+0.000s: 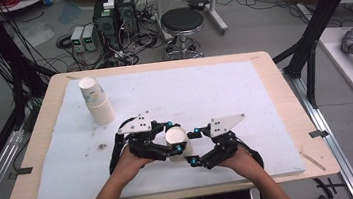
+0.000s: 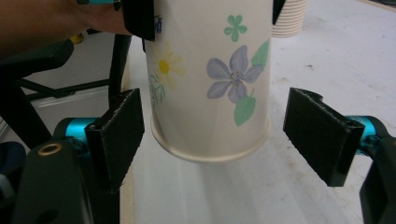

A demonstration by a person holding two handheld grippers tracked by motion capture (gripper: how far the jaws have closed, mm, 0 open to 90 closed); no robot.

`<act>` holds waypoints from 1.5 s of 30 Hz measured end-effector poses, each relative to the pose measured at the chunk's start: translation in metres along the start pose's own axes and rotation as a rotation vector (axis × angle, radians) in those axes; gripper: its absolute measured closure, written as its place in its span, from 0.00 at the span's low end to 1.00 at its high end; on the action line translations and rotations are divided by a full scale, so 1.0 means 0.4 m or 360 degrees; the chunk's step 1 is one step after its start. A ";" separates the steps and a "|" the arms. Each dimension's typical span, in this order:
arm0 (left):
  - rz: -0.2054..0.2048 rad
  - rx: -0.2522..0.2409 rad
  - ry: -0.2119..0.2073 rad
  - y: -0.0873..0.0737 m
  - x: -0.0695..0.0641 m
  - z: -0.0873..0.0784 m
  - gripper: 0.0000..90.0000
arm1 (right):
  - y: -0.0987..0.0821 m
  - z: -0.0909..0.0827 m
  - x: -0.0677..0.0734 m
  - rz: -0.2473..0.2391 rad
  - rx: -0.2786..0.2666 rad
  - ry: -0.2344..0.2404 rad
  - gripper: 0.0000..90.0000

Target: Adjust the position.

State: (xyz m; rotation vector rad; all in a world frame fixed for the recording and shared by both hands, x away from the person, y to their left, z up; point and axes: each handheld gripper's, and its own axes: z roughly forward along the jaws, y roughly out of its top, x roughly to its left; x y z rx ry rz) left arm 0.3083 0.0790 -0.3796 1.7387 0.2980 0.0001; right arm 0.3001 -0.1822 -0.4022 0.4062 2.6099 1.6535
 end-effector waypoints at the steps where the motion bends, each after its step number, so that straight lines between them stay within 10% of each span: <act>1: 0.0001 -0.0003 -0.0003 0.000 0.000 0.003 0.39 | 0.000 0.002 0.000 -0.0006 -0.0005 0.0001 0.23; 24: -0.0004 -0.0008 -0.0076 -0.007 -0.010 0.030 0.39 | -0.007 0.019 -0.003 0.0014 -0.0033 0.0107 0.35; 27: 0.0006 0.0007 -0.0055 -0.005 -0.015 0.030 0.38 | -0.006 0.017 -0.001 0.0002 -0.0015 0.0097 0.36; 30: 0.0031 0.0059 0.0023 -0.001 -0.023 0.033 0.14 | -0.007 0.017 0.001 -0.0016 0.0019 0.0090 0.37; 45: 0.0074 0.0257 0.0104 0.011 -0.030 0.003 0.14 | -0.004 0.021 0.006 -0.0086 0.0143 0.0010 0.36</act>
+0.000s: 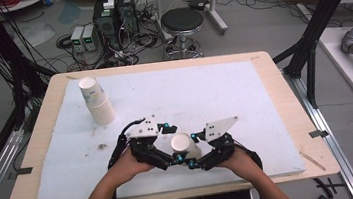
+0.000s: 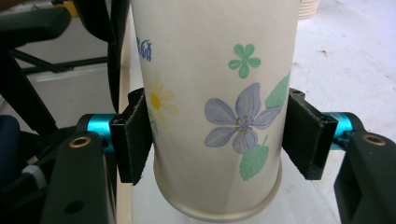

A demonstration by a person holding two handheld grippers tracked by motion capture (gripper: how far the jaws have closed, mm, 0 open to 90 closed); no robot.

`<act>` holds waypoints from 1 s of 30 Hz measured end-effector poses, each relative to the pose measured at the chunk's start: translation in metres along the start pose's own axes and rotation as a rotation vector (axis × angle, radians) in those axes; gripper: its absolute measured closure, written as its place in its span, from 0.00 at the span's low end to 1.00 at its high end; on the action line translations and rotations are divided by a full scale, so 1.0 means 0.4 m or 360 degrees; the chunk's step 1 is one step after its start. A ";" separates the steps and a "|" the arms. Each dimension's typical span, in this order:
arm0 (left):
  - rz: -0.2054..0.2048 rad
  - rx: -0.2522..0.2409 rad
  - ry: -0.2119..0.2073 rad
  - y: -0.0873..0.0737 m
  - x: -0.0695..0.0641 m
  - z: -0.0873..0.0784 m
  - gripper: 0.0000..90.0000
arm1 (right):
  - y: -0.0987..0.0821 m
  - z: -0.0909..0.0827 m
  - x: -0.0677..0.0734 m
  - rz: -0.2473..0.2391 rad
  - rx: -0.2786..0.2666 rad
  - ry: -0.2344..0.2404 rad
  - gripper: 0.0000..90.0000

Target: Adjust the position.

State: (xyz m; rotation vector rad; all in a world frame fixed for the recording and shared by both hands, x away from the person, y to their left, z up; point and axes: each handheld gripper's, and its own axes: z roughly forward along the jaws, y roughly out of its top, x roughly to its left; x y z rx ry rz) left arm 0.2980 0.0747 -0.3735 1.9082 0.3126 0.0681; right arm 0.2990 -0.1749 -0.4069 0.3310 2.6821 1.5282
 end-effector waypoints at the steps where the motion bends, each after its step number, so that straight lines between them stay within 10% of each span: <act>1: 0.0000 0.0016 0.0002 0.002 0.001 -0.002 0.14 | 0.001 -0.001 -0.001 -0.0006 0.0011 -0.0003 0.36; 12: 0.0031 0.0169 -0.0083 0.019 0.014 -0.013 0.15 | 0.006 0.001 -0.004 -0.0040 0.0133 -0.0032 0.37; 30: 0.0081 0.0311 -0.0101 0.023 0.021 -0.005 0.15 | 0.106 0.016 0.007 -0.0291 0.0563 -0.0119 0.36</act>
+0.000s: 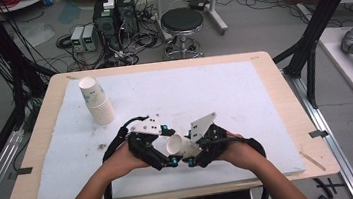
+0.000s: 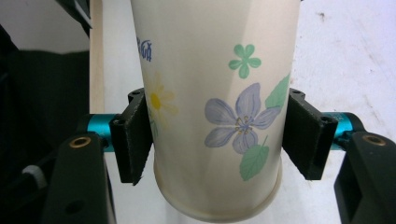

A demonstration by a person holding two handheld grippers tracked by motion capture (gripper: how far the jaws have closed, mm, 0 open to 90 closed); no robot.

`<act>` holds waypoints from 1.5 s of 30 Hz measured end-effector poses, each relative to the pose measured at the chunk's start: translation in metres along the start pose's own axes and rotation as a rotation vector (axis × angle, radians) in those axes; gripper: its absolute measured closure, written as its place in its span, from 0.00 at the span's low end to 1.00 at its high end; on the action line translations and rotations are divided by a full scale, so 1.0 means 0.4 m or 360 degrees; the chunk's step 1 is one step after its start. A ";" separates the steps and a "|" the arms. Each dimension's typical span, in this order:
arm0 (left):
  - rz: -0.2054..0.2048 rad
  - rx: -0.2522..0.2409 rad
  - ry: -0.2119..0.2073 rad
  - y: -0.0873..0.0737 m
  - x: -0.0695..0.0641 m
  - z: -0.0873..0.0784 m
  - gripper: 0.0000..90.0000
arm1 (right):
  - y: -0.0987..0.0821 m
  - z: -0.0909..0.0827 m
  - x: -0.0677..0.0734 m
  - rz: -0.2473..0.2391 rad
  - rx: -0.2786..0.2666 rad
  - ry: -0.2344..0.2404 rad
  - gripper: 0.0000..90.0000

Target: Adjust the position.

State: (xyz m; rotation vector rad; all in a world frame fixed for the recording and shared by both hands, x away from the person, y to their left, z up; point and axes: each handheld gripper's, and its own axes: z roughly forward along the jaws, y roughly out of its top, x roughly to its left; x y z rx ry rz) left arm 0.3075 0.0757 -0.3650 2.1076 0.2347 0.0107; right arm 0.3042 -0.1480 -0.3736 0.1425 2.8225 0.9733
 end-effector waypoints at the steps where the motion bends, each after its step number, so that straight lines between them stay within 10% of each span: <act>1: -0.0005 0.0006 0.0001 0.000 0.001 0.002 0.15 | 0.005 0.000 0.001 -0.0016 0.0020 -0.0002 0.36; 30: -0.0033 0.0085 -0.0080 -0.003 0.015 0.010 0.39 | 0.033 0.012 0.006 -0.0091 0.0189 0.0020 0.32; 45: -0.0065 -0.0143 0.0002 -0.046 0.026 -0.022 0.40 | -0.021 -0.069 0.000 0.0093 -0.0211 -0.0032 0.24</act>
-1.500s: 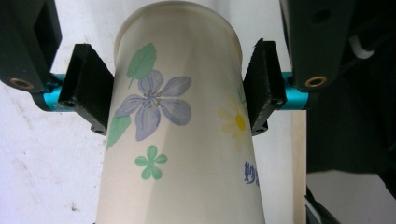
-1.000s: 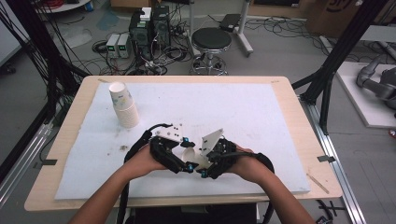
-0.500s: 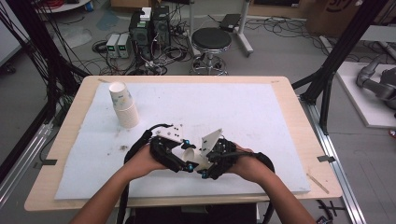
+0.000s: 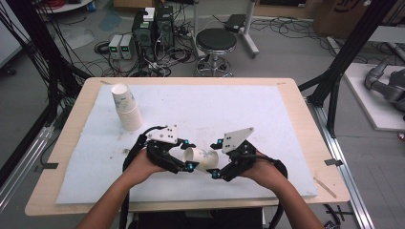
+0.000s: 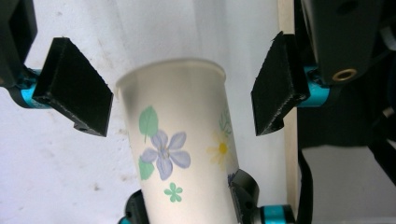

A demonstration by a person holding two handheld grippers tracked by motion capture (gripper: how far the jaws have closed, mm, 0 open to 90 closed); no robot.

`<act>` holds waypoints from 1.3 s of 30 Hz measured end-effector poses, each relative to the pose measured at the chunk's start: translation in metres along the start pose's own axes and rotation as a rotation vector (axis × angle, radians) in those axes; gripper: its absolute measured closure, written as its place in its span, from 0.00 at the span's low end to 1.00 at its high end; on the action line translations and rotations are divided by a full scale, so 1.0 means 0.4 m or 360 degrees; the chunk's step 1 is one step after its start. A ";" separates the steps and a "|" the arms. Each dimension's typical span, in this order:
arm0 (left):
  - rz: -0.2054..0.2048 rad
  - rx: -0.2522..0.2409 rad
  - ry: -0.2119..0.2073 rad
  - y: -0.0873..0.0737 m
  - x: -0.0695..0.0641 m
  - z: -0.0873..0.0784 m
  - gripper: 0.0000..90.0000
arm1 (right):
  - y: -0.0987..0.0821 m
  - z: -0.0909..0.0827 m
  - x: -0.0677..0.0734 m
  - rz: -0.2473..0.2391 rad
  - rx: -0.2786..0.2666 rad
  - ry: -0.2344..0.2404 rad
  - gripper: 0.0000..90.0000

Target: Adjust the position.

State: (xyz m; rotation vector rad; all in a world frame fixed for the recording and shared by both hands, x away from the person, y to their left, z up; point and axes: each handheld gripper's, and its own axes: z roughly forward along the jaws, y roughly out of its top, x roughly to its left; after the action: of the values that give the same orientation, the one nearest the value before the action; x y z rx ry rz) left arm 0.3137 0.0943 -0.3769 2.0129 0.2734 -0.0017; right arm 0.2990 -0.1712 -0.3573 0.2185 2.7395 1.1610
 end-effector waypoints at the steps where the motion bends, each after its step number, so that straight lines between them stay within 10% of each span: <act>1: -0.0017 -0.0039 0.0005 -0.005 -0.001 -0.003 0.40 | -0.003 -0.004 0.000 0.0004 -0.0023 -0.0009 0.24; 10: -0.0023 -0.0231 0.0037 -0.038 -0.008 -0.014 0.39 | -0.067 -0.030 0.009 0.0198 -0.0336 -0.0143 0.23; 17: -0.0027 -0.0295 0.0041 -0.058 -0.018 -0.017 0.39 | -0.123 -0.018 0.022 0.0261 -0.0485 -0.0109 0.23; 39: 0.0047 -0.0399 -0.0035 -0.045 -0.039 -0.029 0.39 | -0.155 0.011 0.026 0.0307 -0.0588 0.0010 0.23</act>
State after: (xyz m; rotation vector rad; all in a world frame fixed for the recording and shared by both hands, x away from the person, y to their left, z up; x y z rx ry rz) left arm 0.2935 0.1093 -0.3859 1.7664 0.2187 0.0276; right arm 0.2852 -0.2089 -0.4060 0.4367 2.4894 1.6901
